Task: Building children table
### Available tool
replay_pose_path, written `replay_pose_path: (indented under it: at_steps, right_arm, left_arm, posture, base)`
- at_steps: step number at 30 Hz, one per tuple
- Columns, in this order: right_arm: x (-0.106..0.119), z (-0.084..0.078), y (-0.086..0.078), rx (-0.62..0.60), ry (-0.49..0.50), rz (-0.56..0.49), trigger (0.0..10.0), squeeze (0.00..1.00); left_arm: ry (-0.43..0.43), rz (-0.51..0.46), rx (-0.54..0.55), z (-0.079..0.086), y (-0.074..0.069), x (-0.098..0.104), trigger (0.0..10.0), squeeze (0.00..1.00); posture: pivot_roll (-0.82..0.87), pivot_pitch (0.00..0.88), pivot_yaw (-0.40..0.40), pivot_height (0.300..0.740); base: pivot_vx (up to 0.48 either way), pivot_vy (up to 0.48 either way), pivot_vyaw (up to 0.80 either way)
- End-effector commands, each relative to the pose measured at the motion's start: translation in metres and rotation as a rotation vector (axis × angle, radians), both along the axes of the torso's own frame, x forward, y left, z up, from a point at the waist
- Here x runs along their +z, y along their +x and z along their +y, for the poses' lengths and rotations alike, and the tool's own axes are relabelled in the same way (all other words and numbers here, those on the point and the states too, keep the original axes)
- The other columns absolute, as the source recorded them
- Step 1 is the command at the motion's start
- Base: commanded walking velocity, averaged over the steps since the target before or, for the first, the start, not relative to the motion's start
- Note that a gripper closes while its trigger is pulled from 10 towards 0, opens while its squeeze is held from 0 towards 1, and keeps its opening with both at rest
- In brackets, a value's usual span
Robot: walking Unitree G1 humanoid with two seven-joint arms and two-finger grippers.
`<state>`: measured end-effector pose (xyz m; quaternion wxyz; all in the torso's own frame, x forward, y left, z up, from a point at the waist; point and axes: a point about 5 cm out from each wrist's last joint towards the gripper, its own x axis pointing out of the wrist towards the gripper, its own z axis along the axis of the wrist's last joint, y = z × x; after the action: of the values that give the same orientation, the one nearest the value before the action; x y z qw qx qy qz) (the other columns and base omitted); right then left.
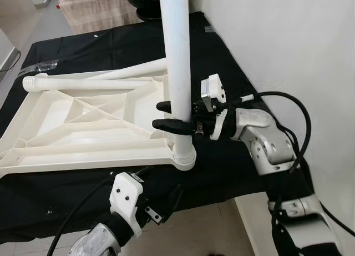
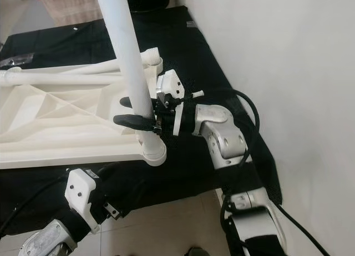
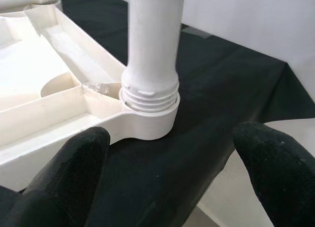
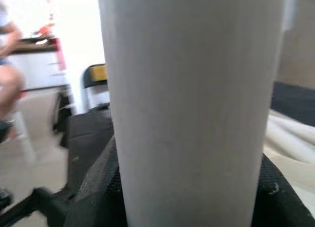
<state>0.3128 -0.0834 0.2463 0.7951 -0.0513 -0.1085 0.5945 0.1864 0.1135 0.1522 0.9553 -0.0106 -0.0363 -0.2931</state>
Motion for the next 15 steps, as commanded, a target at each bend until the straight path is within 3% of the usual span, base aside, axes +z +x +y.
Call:
replay_pose_path:
  at_steps: [1, 3, 4, 5, 8, 15]
  right_arm:
    - [-0.016, 0.009, -0.004, -0.16, -0.021, 0.047, 0.0, 0.0]
    - [-0.025, 0.012, 0.0, -0.453, -0.005, 0.059, 0.0, 0.0]
    - [-0.031, 0.008, -0.003, -0.658, -0.019, 0.044, 0.0, 0.0]
    - [-0.034, 0.008, -0.01, -0.755, -0.003, 0.057, 0.0, 0.0]
    - [-0.038, 0.016, -0.024, -0.818, 0.032, 0.092, 0.0, 0.0]
    - [-0.034, 0.025, -0.014, -0.807, 0.039, 0.069, 0.0, 0.0]
  left_arm:
    - [-0.001, 0.013, -0.005, 0.0, -0.001, -0.001, 10.0, 0.0]
    - [0.0, 0.011, -0.004, 0.001, 0.0, -0.001, 10.0, 0.0]
    - [0.0, 0.01, -0.003, 0.001, 0.0, -0.001, 10.0, 0.0]
    - [0.001, 0.009, -0.002, 0.002, 0.001, -0.001, 10.0, 0.0]
    - [0.002, 0.007, -0.002, 0.002, 0.004, -0.002, 10.0, 0.0]
    - [0.007, -0.001, 0.001, 0.002, 0.009, -0.003, 10.0, 0.0]
  posture:
    - [-0.02, 0.207, 0.046, 0.74]
    - [-0.02, 0.206, 0.048, 0.74]
    - [-0.03, 0.207, 0.048, 0.74]
    - [-0.03, 0.207, 0.048, 0.74]
    - [-0.03, 0.198, 0.054, 0.74]
    - [-0.04, 0.17, 0.054, 0.74]
  base:
    - [0.0, 0.0, 0.0]
    - [0.0, 0.0, 0.0]
    - [0.0, 0.0, 0.0]
    - [0.0, 0.0, 0.0]
    - [0.0, 0.0, 0.0]
    - [0.0, 0.0, 0.0]
